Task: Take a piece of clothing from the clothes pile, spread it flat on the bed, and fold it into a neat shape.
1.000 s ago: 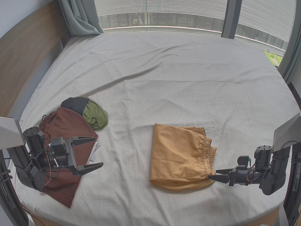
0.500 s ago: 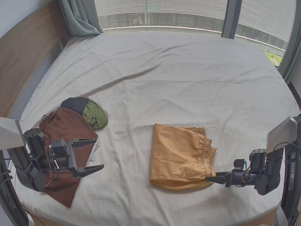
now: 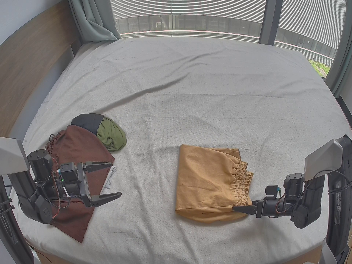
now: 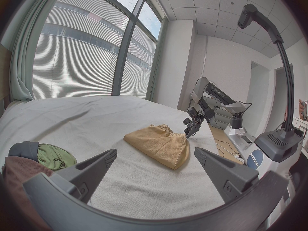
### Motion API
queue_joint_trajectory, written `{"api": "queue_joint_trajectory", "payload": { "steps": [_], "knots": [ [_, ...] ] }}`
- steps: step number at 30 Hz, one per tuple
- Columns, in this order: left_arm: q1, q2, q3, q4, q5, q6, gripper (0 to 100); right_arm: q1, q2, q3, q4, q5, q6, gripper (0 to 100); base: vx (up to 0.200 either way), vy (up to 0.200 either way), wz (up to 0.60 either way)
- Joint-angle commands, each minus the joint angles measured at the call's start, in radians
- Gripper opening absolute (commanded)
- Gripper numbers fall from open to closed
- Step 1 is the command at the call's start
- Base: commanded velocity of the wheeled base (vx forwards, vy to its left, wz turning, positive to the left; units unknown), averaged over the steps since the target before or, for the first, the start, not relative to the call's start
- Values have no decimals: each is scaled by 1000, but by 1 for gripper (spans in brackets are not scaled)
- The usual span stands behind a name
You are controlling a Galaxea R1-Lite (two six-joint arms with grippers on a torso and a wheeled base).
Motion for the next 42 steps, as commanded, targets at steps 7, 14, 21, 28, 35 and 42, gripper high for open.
{"api": "queue_joint_trajectory", "payload": {
  "steps": [7, 14, 21, 28, 35, 42],
  "knots": [
    [-1, 1, 6, 0, -1, -1, 100, 75, 3, -81, -1, -61, 29, 100, 0, 0, 0],
    [0, -1, 12, 0, -1, -1, 100, 84, 2, -81, -1, -65, 34, 100, 0, 0, 0],
    [-1, 4, 11, 0, 2, -2, 100, 83, -4, -79, -7, -65, 32, 100, 0, 0, 0],
    [0, 7, 8, 0, 2, -2, 100, 86, -3, -79, -7, -65, 32, 100, 0, 0, 0],
    [-1, 7, 9, 0, 2, -2, 100, 86, -4, -79, -7, -65, 32, 100, 0, 0, 0],
    [-3, 7, 12, 0, 2, -2, 100, 86, -4, -78, -7, -65, 32, 0, 0, 0, 0]
  ]
}}
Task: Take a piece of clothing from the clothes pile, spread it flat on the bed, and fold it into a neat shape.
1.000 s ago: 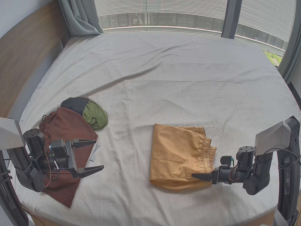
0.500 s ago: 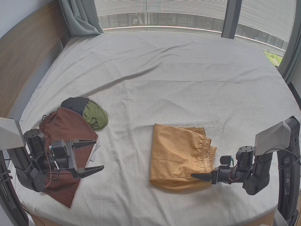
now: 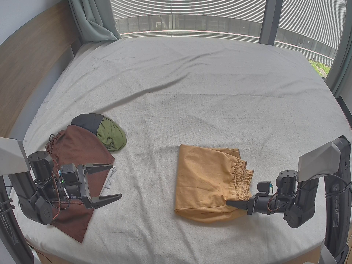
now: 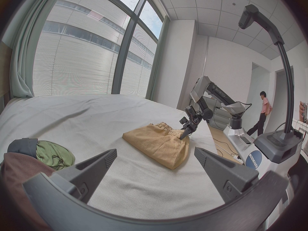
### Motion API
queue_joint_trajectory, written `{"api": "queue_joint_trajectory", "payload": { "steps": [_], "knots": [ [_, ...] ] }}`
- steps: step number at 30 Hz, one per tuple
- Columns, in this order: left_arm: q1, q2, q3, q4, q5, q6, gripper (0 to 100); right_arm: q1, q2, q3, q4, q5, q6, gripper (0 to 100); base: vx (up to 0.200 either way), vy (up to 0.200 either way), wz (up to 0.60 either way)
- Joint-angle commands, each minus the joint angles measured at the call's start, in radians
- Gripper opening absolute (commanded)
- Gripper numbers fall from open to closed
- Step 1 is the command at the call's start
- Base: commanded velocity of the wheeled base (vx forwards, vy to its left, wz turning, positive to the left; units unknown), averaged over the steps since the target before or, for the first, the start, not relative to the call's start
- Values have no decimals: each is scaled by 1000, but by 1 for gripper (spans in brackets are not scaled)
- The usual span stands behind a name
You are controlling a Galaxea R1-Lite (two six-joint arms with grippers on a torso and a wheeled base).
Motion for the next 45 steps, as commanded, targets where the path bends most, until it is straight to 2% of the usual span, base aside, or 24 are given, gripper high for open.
{"api": "queue_joint_trajectory", "payload": {
  "steps": [1, 12, 24, 29, 30, 31, 36, 45],
  "knots": [
    [0, 2, 1, 0, 0, 0, 100, 0, -2, 1, -1, 1, 0, 0, 0, 0, 0],
    [0, 2, 3, 0, 0, -3, 100, 10, -9, 6, -1, 1, -6, 0, 0, 0, 0],
    [-3, -1, 20, 0, 0, -6, 100, 34, -147, 1, 1, 7, 0, 0, 0, 0, 0],
    [-11, -1, 21, 0, 0, -6, 100, 43, -170, -6, 1, 25, 0, 0, 0, 0, 0],
    [-12, -3, 23, 0, 0, -6, 100, 48, -207, -6, 1, 64, 0, 0, 0, 0, 0],
    [-12, -4, 23, 0, 0, -6, 100, 51, -218, -6, 1, 70, 0, 0, 0, 0, 0],
    [-15, -4, 24, 0, 0, -6, 100, 68, -267, -14, 3, 76, 5, 0, 0, 0, 0],
    [-23, -6, 35, 0, 0, -6, 100, 95, -327, -52, 4, 75, 77, 0, 0, 0, 0]
  ]
}}
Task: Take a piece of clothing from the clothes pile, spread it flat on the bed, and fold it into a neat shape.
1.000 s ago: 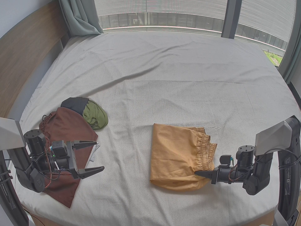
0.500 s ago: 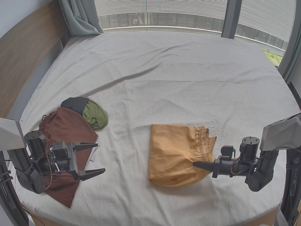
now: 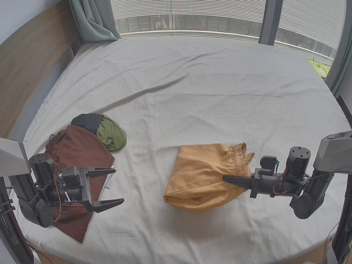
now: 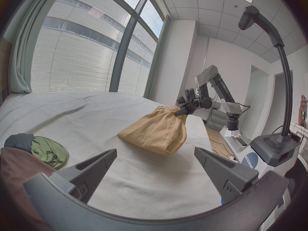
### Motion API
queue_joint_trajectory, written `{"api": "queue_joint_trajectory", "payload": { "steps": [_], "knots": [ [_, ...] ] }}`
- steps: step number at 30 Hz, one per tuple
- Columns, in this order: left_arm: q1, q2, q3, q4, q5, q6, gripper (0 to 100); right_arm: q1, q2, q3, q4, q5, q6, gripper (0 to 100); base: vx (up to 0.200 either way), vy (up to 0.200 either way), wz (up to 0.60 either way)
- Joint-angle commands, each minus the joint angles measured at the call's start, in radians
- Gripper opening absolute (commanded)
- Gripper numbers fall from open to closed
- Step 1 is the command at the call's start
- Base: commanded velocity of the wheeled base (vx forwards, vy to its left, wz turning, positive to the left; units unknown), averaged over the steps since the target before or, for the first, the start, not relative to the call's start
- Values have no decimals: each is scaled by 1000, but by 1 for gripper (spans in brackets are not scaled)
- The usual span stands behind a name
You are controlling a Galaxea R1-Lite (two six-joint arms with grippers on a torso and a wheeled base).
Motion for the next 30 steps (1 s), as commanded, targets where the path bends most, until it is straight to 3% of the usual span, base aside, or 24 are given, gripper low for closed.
{"api": "queue_joint_trajectory", "payload": {
  "steps": [1, 10, 22, 30],
  "knots": [
    [-2, -1, 4, 0, 0, 0, 100, 9, -41, -22, -1, 0, 6, 0, 0, 0, 0],
    [-17, -1, 9, 0, 0, -1, 100, 19, -72, -69, 1, -1, 98, 0, 0, 0, 0],
    [-25, -3, 20, 0, 0, -1, 100, 16, -63, -149, 1, 3, 114, 0, 0, 0, 0],
    [-28, -3, 20, 0, 0, -1, 100, 8, -58, -214, 2, 60, 120, 0, 0, 0, 0]
  ]
}}
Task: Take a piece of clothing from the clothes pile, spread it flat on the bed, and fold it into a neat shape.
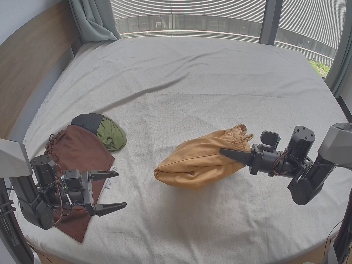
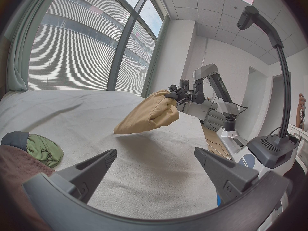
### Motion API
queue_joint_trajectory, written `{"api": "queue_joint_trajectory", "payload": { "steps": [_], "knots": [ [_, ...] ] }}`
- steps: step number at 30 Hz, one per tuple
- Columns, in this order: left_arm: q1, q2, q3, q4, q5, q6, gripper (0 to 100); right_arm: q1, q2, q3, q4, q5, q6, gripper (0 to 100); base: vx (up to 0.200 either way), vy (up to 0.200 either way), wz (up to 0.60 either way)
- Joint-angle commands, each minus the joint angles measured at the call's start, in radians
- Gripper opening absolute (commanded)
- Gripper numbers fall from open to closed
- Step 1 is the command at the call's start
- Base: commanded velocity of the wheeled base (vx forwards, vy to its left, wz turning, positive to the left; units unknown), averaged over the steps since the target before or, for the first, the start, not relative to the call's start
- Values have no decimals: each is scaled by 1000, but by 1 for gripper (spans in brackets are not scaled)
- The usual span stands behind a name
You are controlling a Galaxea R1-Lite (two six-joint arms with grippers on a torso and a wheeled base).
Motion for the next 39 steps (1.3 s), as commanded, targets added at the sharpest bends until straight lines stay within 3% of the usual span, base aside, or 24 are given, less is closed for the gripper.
{"api": "queue_joint_trajectory", "payload": {
  "steps": [1, 29, 39],
  "knots": [
    [0, 0, 0, 0, 0, 0, 100, -3, 8, -39, 1, 9, 5, 0, 0, 0, 0],
    [-2, 6, 9, 0, 0, 2, 100, -38, 172, -284, 1, 43, 62, 0, 0, 0, 0],
    [3, 5, 11, 0, 0, 2, 100, -40, 218, -421, 1, 56, 125, 0, 0, 0, 0]
  ]
}}
